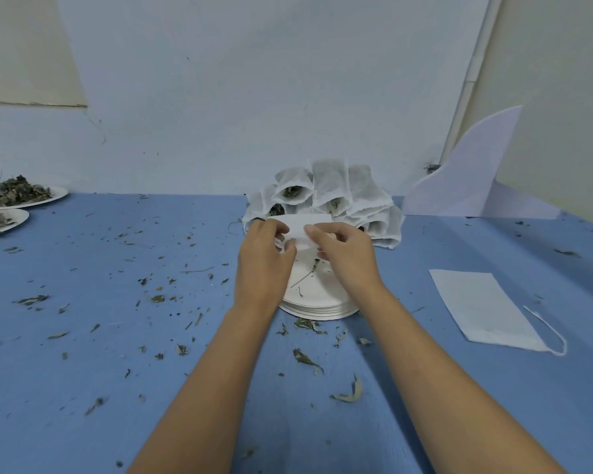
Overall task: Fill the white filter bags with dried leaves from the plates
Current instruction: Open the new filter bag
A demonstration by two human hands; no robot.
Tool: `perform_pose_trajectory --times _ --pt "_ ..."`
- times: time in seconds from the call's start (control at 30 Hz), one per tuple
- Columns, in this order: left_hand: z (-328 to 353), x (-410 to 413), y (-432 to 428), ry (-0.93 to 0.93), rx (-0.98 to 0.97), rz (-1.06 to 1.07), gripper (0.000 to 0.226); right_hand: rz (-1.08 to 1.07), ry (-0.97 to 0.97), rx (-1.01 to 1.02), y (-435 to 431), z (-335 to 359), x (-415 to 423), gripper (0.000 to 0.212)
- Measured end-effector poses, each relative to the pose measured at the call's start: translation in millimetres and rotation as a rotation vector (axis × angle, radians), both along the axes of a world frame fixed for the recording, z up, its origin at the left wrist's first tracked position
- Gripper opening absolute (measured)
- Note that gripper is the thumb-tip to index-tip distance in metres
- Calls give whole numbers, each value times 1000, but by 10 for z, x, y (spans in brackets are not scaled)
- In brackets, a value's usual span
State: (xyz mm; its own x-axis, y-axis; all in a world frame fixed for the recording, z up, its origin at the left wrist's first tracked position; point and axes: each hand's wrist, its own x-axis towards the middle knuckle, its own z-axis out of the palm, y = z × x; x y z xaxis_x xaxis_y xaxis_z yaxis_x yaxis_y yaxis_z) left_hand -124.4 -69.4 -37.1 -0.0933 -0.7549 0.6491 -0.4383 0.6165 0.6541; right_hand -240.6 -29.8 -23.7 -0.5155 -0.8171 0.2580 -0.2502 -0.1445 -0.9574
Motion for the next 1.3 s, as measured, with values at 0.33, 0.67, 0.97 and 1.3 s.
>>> perform_pose_trajectory --times 0.33,0.67,0.97,1.3 --pt "57 13 31 192 185 111 18 -224 186 -85 -7 -11 -53 13" --pt "284 45 57 849 1048 -774 5 -130 -158 6 10 80 -98 17" --pt "284 46 18 1091 1122 -882 3 520 -1158 86 62 256 -74 10" --pt "299 20 -3 786 1021 -747 16 567 -1053 -52 59 227 0 12"
